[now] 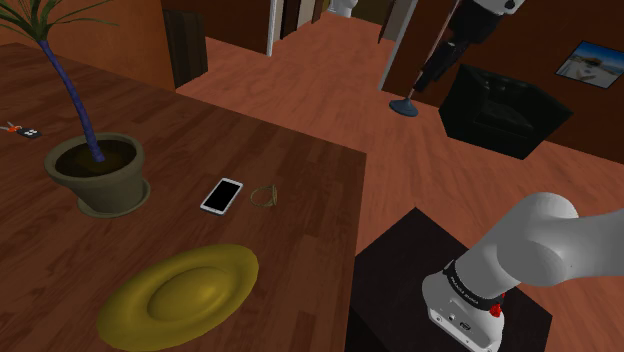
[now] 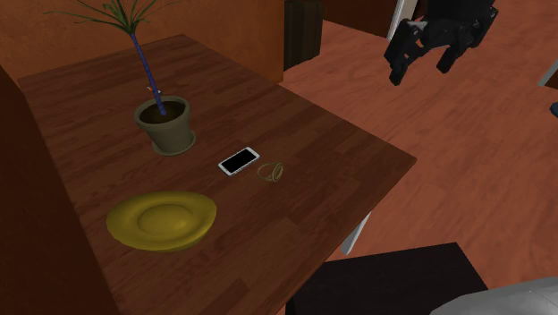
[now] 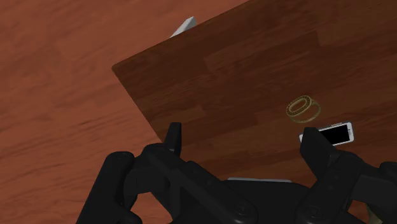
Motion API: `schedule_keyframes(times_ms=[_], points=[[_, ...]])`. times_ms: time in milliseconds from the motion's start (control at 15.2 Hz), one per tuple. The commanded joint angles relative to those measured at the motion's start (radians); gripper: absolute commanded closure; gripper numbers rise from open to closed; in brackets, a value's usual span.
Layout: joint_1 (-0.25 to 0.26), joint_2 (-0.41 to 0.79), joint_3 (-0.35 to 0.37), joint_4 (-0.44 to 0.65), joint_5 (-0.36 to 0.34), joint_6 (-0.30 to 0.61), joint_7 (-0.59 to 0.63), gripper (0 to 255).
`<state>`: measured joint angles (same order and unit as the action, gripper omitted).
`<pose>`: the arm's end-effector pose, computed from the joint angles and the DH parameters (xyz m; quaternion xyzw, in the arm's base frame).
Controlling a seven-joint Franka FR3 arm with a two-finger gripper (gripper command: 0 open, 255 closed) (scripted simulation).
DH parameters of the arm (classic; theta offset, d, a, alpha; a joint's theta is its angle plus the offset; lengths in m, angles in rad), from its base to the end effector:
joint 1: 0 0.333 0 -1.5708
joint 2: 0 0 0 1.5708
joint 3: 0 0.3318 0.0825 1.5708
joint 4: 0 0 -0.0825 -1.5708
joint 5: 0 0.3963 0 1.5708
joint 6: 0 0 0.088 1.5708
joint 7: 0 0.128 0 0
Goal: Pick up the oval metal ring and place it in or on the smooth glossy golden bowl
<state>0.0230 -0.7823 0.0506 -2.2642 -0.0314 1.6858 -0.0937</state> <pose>0.3233 0.0262 0.6361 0.9912 0.0778 0.1008 0.0352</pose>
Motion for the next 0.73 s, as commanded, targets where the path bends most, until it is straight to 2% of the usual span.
schedule_keyframes(times_ms=[0, 660], points=[[0.0, 0.0, 0.0, 0.0, 0.0, 0.0, 0.0, 0], [0.02, 0.291, 0.091, -0.004, 0.016, 0.197, 0.081, 0]])
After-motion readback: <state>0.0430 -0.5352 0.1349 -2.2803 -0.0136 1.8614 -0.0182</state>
